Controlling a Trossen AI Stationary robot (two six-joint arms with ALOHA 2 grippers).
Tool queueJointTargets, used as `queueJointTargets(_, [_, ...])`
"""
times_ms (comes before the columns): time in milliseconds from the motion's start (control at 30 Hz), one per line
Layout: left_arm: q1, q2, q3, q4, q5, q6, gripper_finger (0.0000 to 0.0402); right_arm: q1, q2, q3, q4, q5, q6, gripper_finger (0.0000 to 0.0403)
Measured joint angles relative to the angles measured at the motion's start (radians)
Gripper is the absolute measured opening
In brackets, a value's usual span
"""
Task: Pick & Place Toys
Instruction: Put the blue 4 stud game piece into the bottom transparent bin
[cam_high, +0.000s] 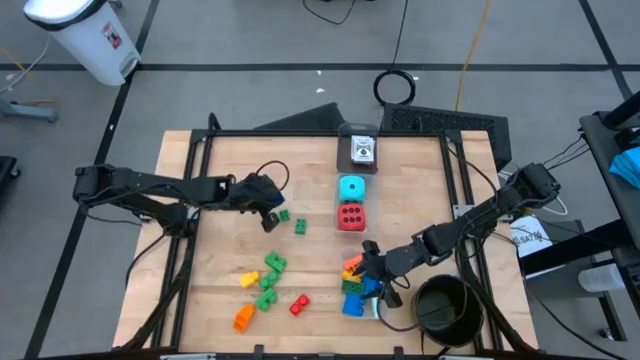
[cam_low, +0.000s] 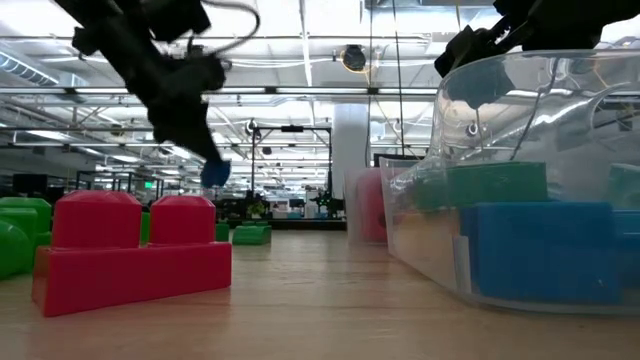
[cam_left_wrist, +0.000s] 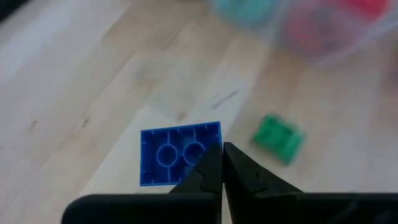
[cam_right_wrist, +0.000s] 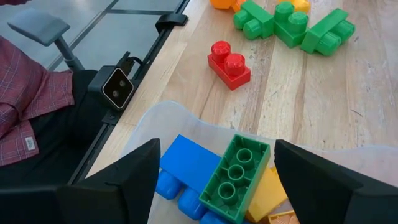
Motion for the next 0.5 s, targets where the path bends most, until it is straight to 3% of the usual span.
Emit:
queueJointTargets(233, [-0.170, -0.094, 0.000, 0.210, 0.011, 0.056, 0.0001, -0.008, 0.000, 0.000, 0.000, 0.013, -0.010, 0.0281])
queueJointTargets(500, [-0.369, -0.064, 0.002, 0.500, 0.024, 0.119, 0.0000, -0.042, 0.000, 0.000, 0.114, 0.220, -0.186, 0.0281])
